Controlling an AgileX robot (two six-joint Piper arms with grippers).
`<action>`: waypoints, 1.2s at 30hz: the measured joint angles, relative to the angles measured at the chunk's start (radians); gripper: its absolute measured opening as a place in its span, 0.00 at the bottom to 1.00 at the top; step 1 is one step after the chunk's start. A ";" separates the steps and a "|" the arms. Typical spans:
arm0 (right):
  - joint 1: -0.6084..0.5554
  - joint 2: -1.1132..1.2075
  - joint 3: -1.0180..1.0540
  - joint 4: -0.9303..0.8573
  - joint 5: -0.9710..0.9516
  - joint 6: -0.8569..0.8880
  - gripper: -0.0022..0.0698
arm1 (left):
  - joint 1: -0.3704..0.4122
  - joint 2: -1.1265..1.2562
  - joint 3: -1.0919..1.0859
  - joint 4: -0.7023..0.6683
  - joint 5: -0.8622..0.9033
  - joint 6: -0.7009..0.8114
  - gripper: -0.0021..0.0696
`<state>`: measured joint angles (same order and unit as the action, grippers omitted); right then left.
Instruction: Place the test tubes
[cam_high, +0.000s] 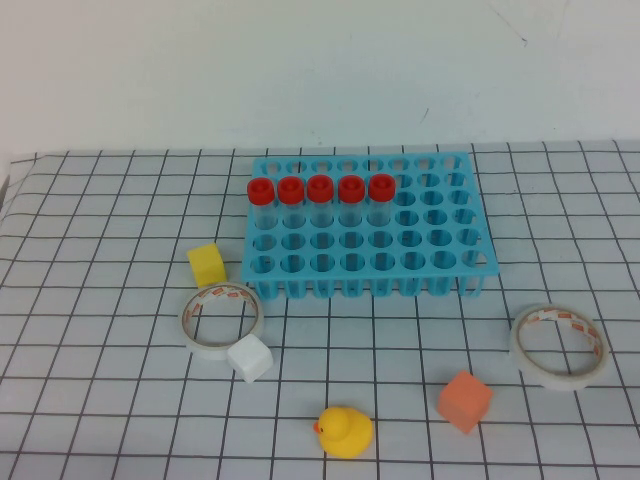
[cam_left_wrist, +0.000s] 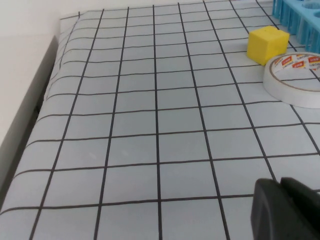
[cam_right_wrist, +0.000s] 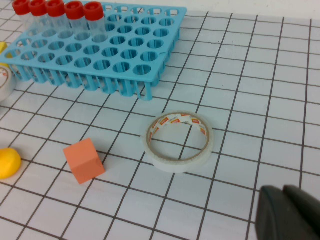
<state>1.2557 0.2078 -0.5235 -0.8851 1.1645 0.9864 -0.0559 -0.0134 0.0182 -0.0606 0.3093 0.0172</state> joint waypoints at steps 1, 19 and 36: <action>0.000 0.000 0.000 0.000 0.000 0.000 0.03 | 0.000 0.000 0.000 0.000 0.000 0.000 0.03; 0.000 0.000 0.000 0.000 0.000 0.000 0.03 | 0.000 0.000 -0.002 -0.040 0.002 0.007 0.03; 0.000 0.000 0.000 -0.003 0.000 0.000 0.03 | 0.000 0.000 -0.002 -0.040 0.002 0.007 0.03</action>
<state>1.2557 0.2078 -0.5235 -0.8880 1.1645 0.9864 -0.0560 -0.0134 0.0165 -0.1006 0.3109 0.0244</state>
